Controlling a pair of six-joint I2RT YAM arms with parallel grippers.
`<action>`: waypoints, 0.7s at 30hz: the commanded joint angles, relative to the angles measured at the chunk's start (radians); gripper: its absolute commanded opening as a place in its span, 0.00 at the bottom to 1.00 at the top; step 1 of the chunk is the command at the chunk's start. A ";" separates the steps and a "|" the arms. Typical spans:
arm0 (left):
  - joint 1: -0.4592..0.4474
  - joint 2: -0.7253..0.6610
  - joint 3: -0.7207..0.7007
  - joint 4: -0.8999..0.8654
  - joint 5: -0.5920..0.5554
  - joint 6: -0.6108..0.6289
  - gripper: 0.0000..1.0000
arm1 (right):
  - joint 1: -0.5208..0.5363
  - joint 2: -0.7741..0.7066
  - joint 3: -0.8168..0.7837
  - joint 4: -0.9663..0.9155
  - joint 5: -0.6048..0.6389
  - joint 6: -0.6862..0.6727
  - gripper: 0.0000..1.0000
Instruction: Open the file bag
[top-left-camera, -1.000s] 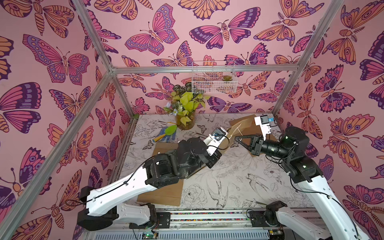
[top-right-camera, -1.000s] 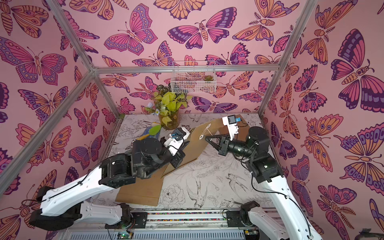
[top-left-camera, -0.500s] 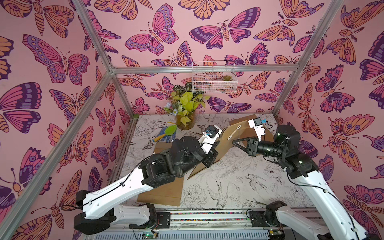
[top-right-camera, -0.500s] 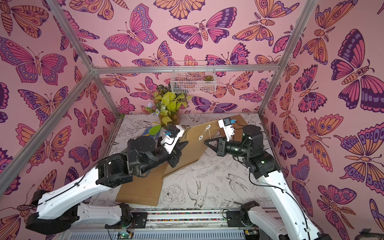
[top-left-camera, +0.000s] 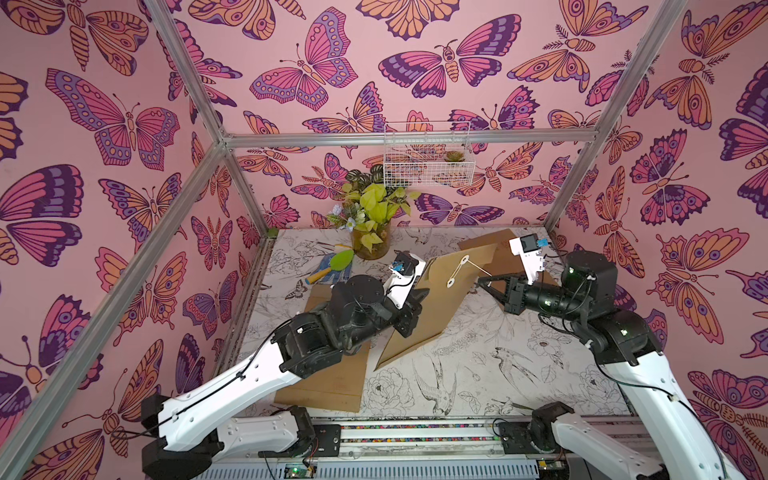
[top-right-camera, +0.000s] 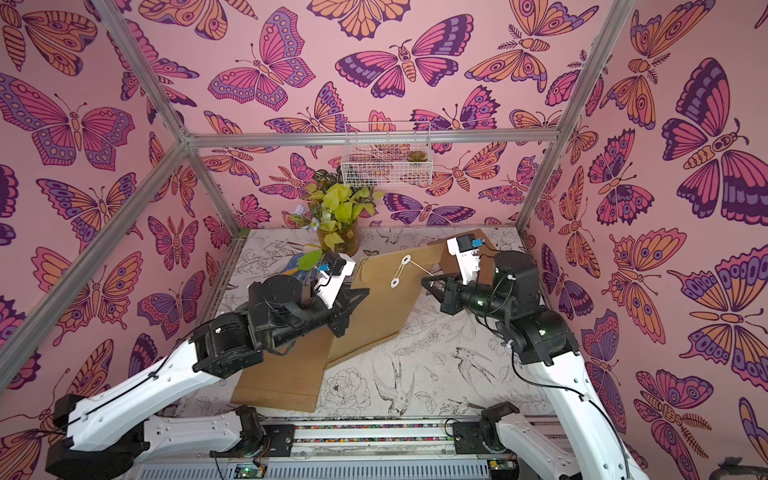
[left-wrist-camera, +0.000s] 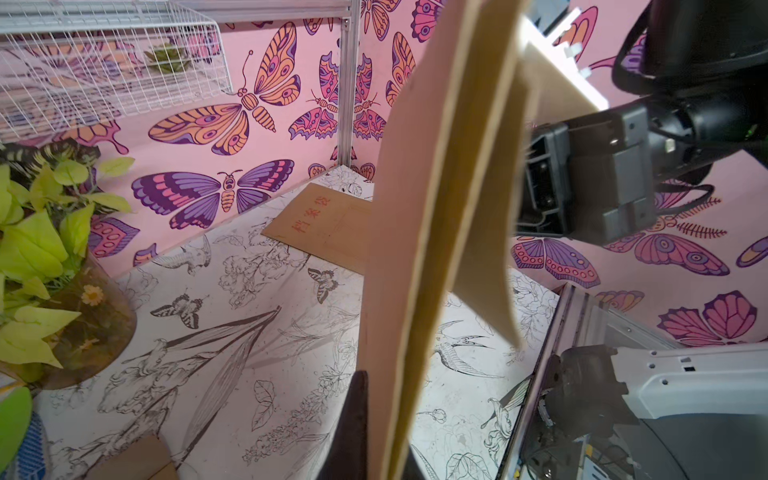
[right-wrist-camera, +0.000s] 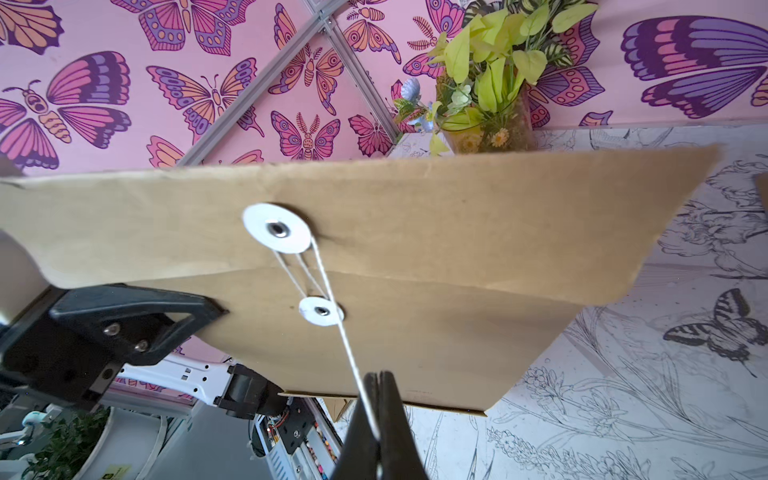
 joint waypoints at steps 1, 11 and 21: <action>0.023 -0.020 -0.055 0.118 0.101 -0.091 0.00 | 0.001 0.007 0.051 -0.150 0.053 -0.101 0.00; 0.038 0.010 -0.096 0.143 0.193 -0.119 0.00 | 0.000 0.042 0.116 -0.256 0.136 -0.172 0.00; 0.040 0.013 -0.117 0.133 0.226 -0.114 0.00 | 0.001 0.070 0.168 -0.269 0.263 -0.179 0.00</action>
